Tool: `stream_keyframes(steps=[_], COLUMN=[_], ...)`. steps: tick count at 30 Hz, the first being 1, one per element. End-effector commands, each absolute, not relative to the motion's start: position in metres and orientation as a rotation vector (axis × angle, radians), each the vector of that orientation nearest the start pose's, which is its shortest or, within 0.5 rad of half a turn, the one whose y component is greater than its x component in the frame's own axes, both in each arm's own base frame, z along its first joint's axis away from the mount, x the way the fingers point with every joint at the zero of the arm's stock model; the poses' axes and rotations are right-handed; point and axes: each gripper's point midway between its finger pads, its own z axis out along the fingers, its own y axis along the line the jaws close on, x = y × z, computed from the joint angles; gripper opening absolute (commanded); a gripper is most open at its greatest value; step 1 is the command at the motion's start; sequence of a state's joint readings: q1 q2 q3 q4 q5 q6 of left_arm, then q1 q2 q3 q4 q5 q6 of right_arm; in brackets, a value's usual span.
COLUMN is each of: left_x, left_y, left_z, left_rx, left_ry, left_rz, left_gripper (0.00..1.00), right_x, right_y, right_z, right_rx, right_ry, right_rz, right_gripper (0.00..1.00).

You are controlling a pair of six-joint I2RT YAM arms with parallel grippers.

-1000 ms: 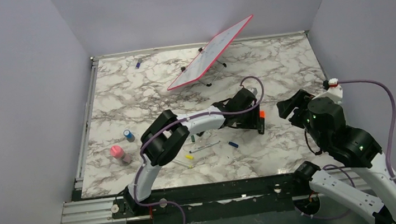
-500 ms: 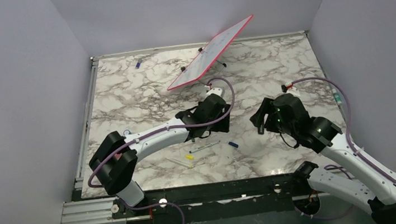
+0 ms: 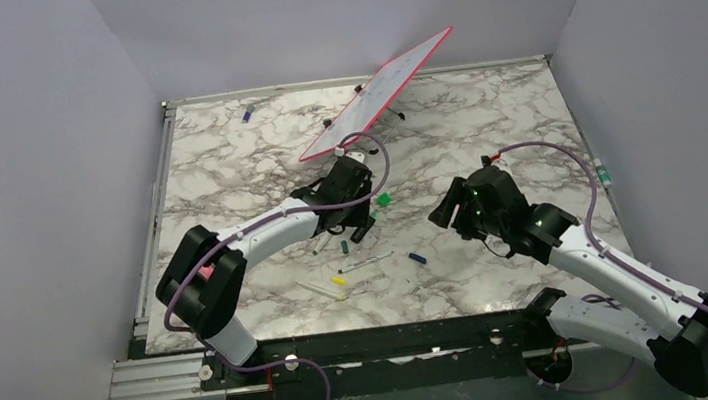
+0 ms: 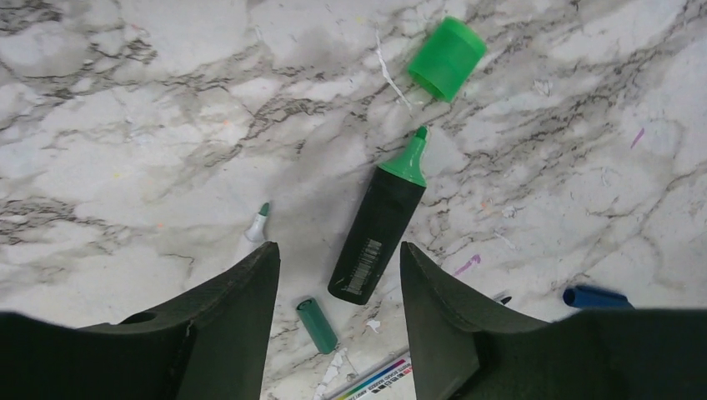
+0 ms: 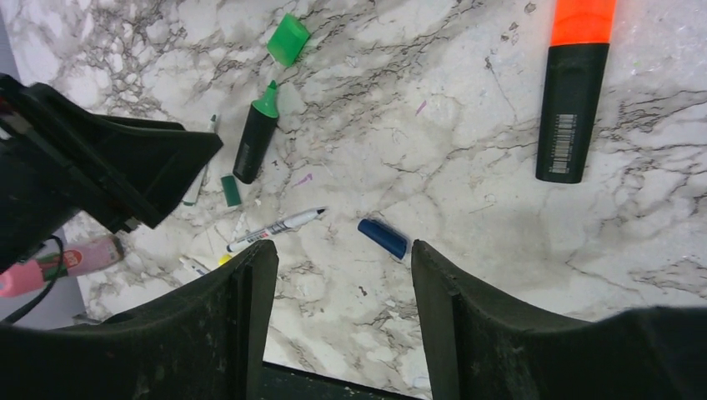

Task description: Insert the pens into the pen caps

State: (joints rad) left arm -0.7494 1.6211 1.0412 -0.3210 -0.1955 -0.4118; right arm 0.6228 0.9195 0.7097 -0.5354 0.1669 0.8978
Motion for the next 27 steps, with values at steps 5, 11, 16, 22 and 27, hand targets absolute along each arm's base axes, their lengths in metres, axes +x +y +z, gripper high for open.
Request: stream_keyframes(steps=[5, 11, 16, 22, 27], left_x=[0.288, 0.283, 0.280, 0.287, 0.287], left_y=[-0.276, -0.280, -0.271, -0.266, -0.268], left_z=[0.057, 0.045, 0.047, 0.075, 0.102], left_rx=[0.560, 0.597, 0.549, 0.447, 0.376], left_ry=[2.481, 2.518, 2.502, 2.414, 2.321], left_rz=[-0.374, -0.395, -0.353, -0.368, -0.450], left_gripper=[0.58, 0.53, 0.51, 0.55, 0.57], right_x=[0.223, 0.224, 0.226, 0.231, 0.231], right_y=[0.178, 0.175, 0.176, 0.181, 0.182], right_z=[0.138, 0.140, 0.140, 0.147, 0.146], right_rx=[0.473, 0.469, 0.474, 0.421, 0.386], right_ry=[2.318, 2.296, 2.295, 2.280, 2.298], right_rz=[0.691, 0.679, 0.681, 0.697, 0.684], right_gripper=[0.63, 0.59, 0.58, 0.58, 0.58])
